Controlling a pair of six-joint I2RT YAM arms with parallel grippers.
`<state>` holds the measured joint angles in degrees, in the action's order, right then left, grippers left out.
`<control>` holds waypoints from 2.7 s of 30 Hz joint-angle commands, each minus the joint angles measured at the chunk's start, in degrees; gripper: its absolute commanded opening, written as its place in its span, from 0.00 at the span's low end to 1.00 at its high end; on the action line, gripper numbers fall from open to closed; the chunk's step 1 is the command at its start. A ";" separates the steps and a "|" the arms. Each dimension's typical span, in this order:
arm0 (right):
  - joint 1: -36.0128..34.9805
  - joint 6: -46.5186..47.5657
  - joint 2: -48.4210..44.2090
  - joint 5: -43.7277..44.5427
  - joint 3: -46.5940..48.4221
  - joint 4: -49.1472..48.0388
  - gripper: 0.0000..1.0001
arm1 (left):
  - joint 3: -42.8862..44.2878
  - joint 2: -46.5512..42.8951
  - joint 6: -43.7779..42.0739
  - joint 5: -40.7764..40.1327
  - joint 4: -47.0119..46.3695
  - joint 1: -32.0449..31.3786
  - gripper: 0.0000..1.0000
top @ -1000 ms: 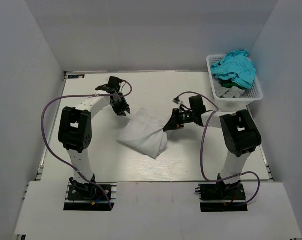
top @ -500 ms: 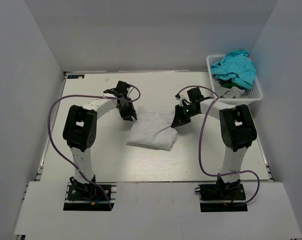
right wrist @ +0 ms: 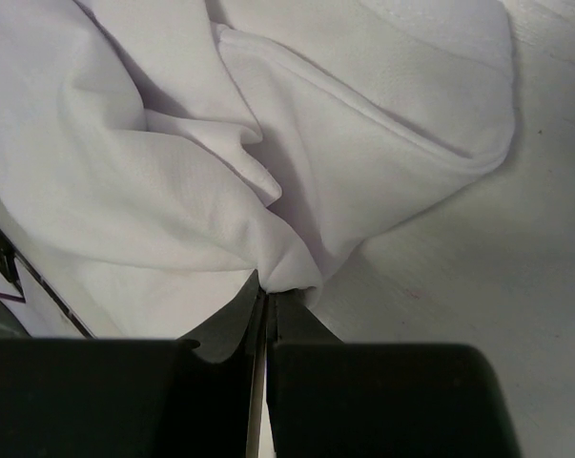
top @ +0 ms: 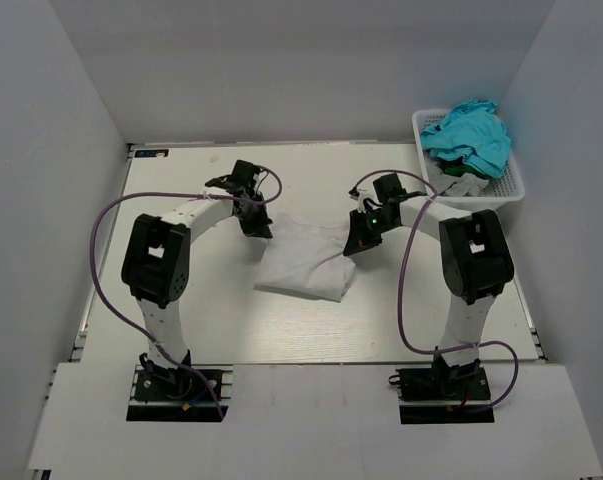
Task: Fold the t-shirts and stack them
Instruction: Fold the long partially folded tshirt into a neat square
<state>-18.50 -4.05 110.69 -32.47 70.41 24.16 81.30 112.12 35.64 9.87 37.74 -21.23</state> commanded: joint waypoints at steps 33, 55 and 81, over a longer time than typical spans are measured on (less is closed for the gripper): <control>2.95 2.03 -18.76 -14.63 -2.29 -13.79 0.00 | -8.06 -23.42 1.45 -12.24 -26.42 -0.21 0.00; -0.04 -3.58 -46.45 -25.99 -27.87 -26.96 0.00 | -37.27 -59.12 8.13 5.43 -18.92 -1.97 0.00; 14.02 -76.20 9.97 -33.97 -33.07 -132.27 0.00 | 0.08 -1.30 8.22 -17.08 -29.03 0.05 0.00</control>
<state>-5.13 -65.21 116.01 -63.35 35.27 -69.28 77.01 109.89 44.42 -5.41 10.72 -21.85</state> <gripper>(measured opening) 0.011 0.026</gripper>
